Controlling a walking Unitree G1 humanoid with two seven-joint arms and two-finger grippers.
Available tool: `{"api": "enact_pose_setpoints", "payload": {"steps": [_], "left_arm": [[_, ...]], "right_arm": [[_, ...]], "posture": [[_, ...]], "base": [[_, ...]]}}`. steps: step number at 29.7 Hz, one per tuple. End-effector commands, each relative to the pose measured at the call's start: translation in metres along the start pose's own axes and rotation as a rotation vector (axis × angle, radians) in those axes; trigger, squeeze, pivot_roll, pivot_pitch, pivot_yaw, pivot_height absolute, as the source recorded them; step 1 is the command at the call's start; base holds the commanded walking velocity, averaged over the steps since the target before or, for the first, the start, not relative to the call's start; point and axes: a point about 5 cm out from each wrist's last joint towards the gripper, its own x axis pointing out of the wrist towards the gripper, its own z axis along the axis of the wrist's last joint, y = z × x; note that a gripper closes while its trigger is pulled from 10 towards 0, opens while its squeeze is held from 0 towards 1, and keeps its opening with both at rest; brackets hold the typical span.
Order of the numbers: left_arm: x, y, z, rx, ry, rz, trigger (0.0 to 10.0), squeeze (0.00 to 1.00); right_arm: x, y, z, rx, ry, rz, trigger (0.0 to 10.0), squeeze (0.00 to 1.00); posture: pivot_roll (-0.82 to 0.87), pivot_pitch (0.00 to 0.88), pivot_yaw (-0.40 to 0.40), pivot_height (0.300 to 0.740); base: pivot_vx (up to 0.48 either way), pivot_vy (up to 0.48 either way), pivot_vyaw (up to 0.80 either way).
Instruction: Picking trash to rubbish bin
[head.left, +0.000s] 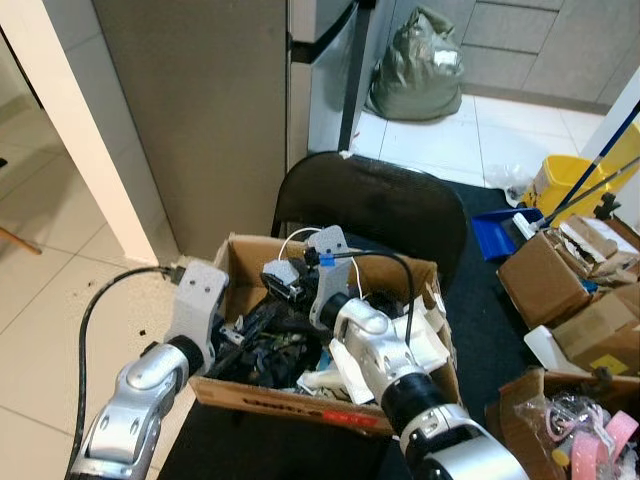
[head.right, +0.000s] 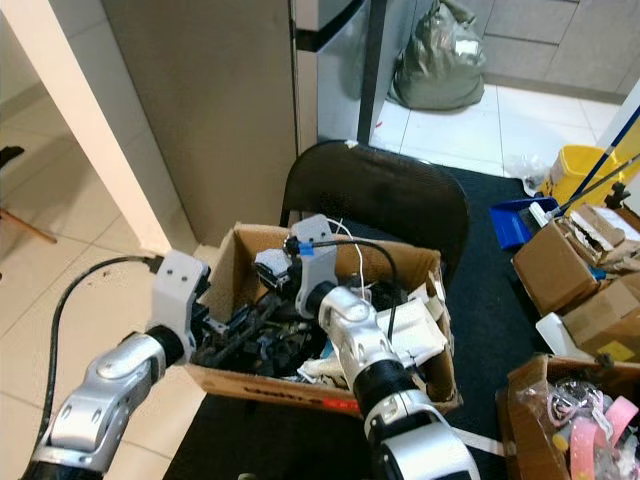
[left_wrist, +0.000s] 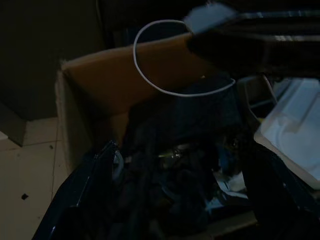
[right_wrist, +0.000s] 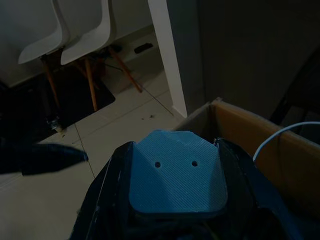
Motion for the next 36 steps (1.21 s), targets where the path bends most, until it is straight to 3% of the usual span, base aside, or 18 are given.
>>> {"api": "enact_pose_setpoints", "payload": {"steps": [1, 6, 11, 12, 13, 14, 19, 20, 21, 22, 23, 26, 29, 31, 32, 34, 35, 36], "left_arm": [[-0.003, 0.000, -0.003, 0.011, 0.021, -0.011, 10.0, 0.00], [-0.010, -0.013, -0.007, -0.009, 0.043, -0.155, 10.0, 0.00], [-0.011, -0.015, -0.007, -0.011, 0.052, -0.163, 10.0, 0.00], [-0.012, -0.015, -0.007, -0.010, 0.054, -0.166, 10.0, 0.00], [-0.012, -0.015, -0.007, -0.010, 0.054, -0.166, 10.0, 0.00], [-0.012, -0.016, -0.007, -0.009, 0.056, -0.167, 10.0, 0.00], [-0.012, -0.016, -0.007, -0.008, 0.058, -0.167, 10.0, 0.00], [-0.012, -0.016, -0.007, -0.008, 0.059, -0.168, 10.0, 0.00], [-0.012, -0.016, -0.007, -0.008, 0.061, -0.168, 10.0, 0.00], [-0.012, -0.016, -0.007, -0.008, 0.061, -0.168, 10.0, 0.00], [-0.012, -0.016, -0.007, -0.008, 0.063, -0.170, 10.0, 0.00], [-0.010, -0.012, -0.004, 0.013, 0.048, -0.140, 10.0, 0.00], [0.000, 0.008, 0.004, 0.047, -0.004, 0.084, 10.0, 0.00], [0.003, 0.018, 0.012, 0.038, -0.061, 0.187, 10.0, 0.00], [0.003, 0.018, 0.012, 0.038, -0.061, 0.187, 10.0, 0.00], [0.005, 0.030, 0.025, 0.002, -0.133, 0.308, 10.0, 0.00], [0.005, 0.030, 0.025, 0.002, -0.133, 0.308, 10.0, 0.00], [0.009, 0.028, 0.030, 0.016, -0.170, 0.288, 10.0, 0.00]], "right_arm": [[0.008, 0.015, -0.001, 0.028, -0.009, 0.037, 10.0, 0.00], [0.010, 0.016, 0.001, 0.035, -0.029, 0.037, 10.0, 0.00], [0.012, 0.018, 0.003, 0.055, -0.048, 0.052, 10.0, 0.00], [0.013, 0.019, 0.003, 0.066, -0.051, 0.059, 10.0, 0.90], [0.013, 0.019, 0.003, 0.066, -0.051, 0.059, 10.0, 0.90], [0.013, 0.020, 0.003, 0.072, -0.052, 0.064, 10.0, 1.00], [0.014, 0.021, 0.004, 0.073, -0.050, 0.064, 10.0, 1.00], [0.015, 0.021, 0.004, 0.073, -0.046, 0.060, 10.0, 0.85], [0.015, 0.021, 0.003, 0.072, -0.043, 0.058, 10.0, 0.35], [0.015, 0.021, 0.003, 0.072, -0.043, 0.058, 10.0, 0.35], [0.015, 0.020, 0.003, 0.069, -0.045, 0.051, 10.0, 0.00], [0.013, 0.009, 0.008, 0.082, -0.069, -0.028, 10.0, 0.00], [0.001, -0.017, 0.017, 0.100, -0.145, -0.198, 10.0, 0.00], [-0.009, -0.030, 0.018, 0.098, -0.173, -0.276, 10.0, 0.00], [-0.009, -0.030, 0.018, 0.098, -0.173, -0.276, 10.0, 0.00], [-0.031, -0.053, 0.016, 0.092, -0.221, -0.433, 10.0, 0.00], [-0.031, -0.053, 0.016, 0.092, -0.221, -0.433, 10.0, 0.00], [-0.065, -0.075, 0.008, 0.097, -0.269, -0.596, 10.0, 0.00]], "posture": [[0.08, 0.148, -0.016, 0.740], [0.07, 0.155, -0.012, 0.740], [0.07, 0.156, -0.014, 0.740], [0.07, 0.160, -0.014, 0.740], [0.07, 0.160, -0.014, 0.740], [0.07, 0.160, -0.014, 0.740], [0.08, 0.162, -0.013, 0.740], [0.08, 0.161, -0.013, 0.740], [0.08, 0.162, -0.013, 0.740], [0.08, 0.162, -0.013, 0.740], [0.08, 0.159, -0.011, 0.740], [0.08, 0.155, -0.011, 0.740], [0.07, 0.147, -0.008, 0.740], [0.07, 0.140, -0.003, 0.740], [0.07, 0.140, -0.003, 0.740], [0.05, 0.128, 0.010, 0.740], [0.05, 0.128, 0.010, 0.740], [0.04, 0.118, 0.031, 0.740]], "base": [[0.000, 0.000, 0.00], [0.000, 0.000, 0.00], [0.000, 0.000, 0.00], [0.000, 0.000, 0.00], [0.000, 0.000, 0.00], [0.000, 0.000, 0.00], [0.000, 0.000, 0.00], [0.000, 0.000, 0.00], [0.000, 0.000, 0.00], [0.000, 0.000, 0.00], [0.000, 0.000, 0.00], [0.000, 0.000, 0.00], [0.000, 0.000, 0.00], [0.000, 0.000, 0.00], [0.000, 0.000, 0.00], [0.000, 0.000, 0.00], [0.000, 0.000, 0.00], [0.000, 0.000, 0.00]]}}
